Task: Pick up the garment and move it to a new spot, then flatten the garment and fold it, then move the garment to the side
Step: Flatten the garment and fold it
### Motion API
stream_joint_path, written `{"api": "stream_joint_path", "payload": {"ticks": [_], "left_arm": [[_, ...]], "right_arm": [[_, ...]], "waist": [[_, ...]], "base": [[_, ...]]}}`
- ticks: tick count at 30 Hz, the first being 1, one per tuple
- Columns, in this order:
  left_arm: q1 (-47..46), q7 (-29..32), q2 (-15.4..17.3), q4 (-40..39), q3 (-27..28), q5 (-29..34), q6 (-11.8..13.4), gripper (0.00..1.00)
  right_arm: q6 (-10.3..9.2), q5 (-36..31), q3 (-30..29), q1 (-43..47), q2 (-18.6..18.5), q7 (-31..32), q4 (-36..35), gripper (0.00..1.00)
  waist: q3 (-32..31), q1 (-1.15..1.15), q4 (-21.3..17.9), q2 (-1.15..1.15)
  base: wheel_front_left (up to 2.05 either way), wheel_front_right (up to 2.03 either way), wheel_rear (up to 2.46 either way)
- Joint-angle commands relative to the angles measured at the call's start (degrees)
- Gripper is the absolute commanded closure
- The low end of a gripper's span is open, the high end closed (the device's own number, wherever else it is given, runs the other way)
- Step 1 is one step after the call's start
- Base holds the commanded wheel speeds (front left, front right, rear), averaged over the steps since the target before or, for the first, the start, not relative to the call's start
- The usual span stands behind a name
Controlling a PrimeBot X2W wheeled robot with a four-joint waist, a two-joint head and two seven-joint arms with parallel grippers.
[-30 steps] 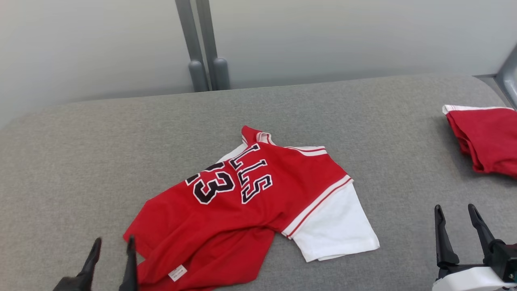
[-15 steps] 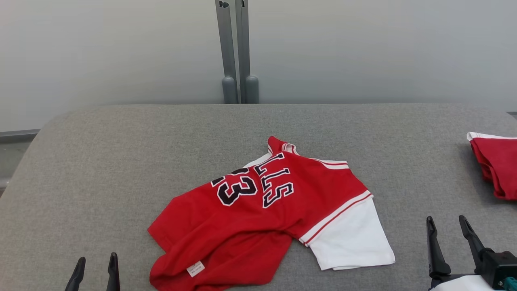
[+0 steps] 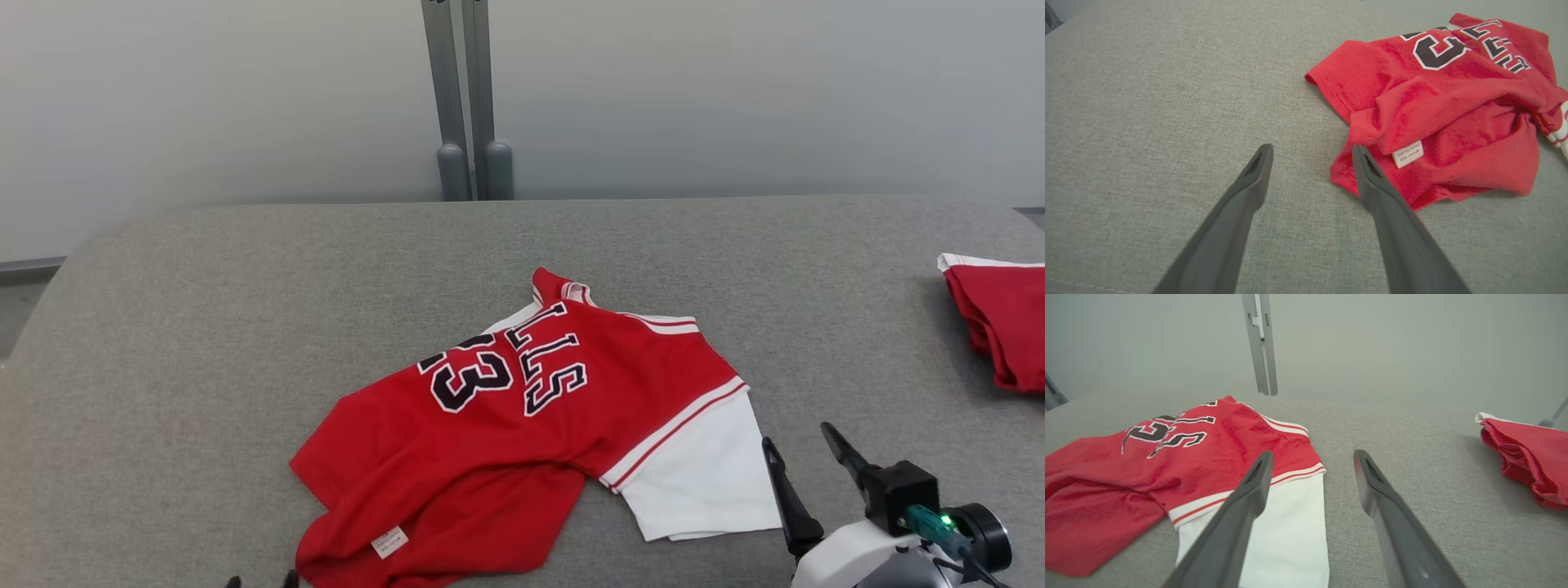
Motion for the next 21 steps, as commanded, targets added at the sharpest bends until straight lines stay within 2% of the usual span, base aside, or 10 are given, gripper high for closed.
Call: {"api": "stream_joint_path", "payload": {"ticks": [1, 5, 8, 21], "left_arm": [[-0.19, 3.18, 1.16, -0.63, -1.7, -0.43, -0.17, 0.0], [-1.94, 10.28, 2.37, -2.05, -5.04, -3.29, -0.16, 0.0], [-3.26, 12.76, 2.29, -1.1, -6.79, -4.71, -0.17, 0.0], [-10.62, 10.23, 2.17, 6.56, -12.01, -8.64, -0.17, 0.0]], "right_arm": [[-0.06, -0.52, 1.71, -1.66, -1.23, 3.94, 1.18, 0.0], [-0.06, -1.83, 3.13, -3.84, -2.66, 14.02, 5.59, 0.0], [-0.05, -2.37, 3.82, -5.37, -2.7, 18.23, 8.73, 0.0], [-0.04, 0.21, 6.18, -8.07, -2.59, 20.11, 12.98, 0.0]], "waist": [[0.47, 0.0, 0.89, 0.0], [2.08, 0.0, 2.32, 0.0], [3.2, 0.0, 2.81, 0.0], [6.83, 0.0, 2.29, 0.0]], "base": [[0.0, 0.0, 0.0], [0.0, 0.0, 0.0], [0.0, 0.0, 0.0], [0.0, 0.0, 0.0]]}}
